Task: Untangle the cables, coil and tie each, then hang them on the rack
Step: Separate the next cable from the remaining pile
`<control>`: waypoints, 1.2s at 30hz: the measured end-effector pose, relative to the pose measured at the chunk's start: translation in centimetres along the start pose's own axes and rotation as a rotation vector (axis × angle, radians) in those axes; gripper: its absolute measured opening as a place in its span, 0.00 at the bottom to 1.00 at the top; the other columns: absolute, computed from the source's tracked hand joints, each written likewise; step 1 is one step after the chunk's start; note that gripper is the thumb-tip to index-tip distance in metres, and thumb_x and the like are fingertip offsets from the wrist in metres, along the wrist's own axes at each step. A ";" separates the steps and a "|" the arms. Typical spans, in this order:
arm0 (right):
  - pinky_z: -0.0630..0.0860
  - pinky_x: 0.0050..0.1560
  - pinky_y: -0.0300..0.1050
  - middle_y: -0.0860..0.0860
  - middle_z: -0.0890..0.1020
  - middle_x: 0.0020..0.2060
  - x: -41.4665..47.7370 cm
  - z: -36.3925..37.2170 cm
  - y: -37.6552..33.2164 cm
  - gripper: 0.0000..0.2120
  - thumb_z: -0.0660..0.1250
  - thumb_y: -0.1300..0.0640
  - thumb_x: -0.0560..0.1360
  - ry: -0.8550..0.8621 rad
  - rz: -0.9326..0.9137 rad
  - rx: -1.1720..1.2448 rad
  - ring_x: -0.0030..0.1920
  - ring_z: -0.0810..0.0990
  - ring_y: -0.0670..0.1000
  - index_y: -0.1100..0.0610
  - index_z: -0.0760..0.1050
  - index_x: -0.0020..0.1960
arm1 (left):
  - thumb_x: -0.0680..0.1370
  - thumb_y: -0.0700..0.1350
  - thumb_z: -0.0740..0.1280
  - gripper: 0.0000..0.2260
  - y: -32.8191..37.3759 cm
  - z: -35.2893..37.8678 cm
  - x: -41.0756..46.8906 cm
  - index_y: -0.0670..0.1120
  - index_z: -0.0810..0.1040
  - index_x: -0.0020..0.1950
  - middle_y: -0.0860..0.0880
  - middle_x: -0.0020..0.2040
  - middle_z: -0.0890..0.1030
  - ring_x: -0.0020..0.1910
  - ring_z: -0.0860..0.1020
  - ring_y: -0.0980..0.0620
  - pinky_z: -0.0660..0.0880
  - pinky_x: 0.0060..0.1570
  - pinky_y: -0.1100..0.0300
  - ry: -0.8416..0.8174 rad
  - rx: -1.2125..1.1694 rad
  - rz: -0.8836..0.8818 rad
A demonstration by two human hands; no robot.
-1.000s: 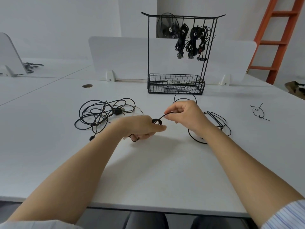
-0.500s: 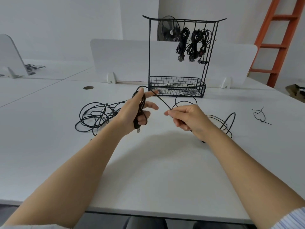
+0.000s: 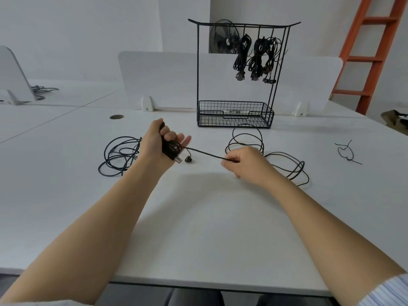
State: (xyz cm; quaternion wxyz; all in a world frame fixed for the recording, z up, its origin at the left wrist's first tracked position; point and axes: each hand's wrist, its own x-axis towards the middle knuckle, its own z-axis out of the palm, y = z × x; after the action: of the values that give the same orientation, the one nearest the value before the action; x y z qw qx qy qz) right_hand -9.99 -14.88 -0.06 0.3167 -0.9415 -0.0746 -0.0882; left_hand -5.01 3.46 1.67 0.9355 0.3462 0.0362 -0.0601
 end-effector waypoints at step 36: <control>0.61 0.20 0.34 0.48 0.72 0.21 0.0 -2.0 0.3 0.08 0.68 0.60 0.73 0.069 0.100 0.537 0.18 0.64 0.43 0.59 0.77 0.36 | 0.81 0.50 0.50 0.17 -0.6 0.4 -1.6 0.45 0.65 0.35 0.53 0.20 0.63 0.18 0.59 0.57 0.56 0.21 0.66 -0.541 0.841 -0.317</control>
State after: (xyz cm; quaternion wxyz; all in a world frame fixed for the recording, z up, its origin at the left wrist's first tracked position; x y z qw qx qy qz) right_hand -10.17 -16.34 1.38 0.5611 -0.8228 -0.0380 -0.0815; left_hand -6.66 2.83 1.76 0.6709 0.6544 -0.1819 -0.2977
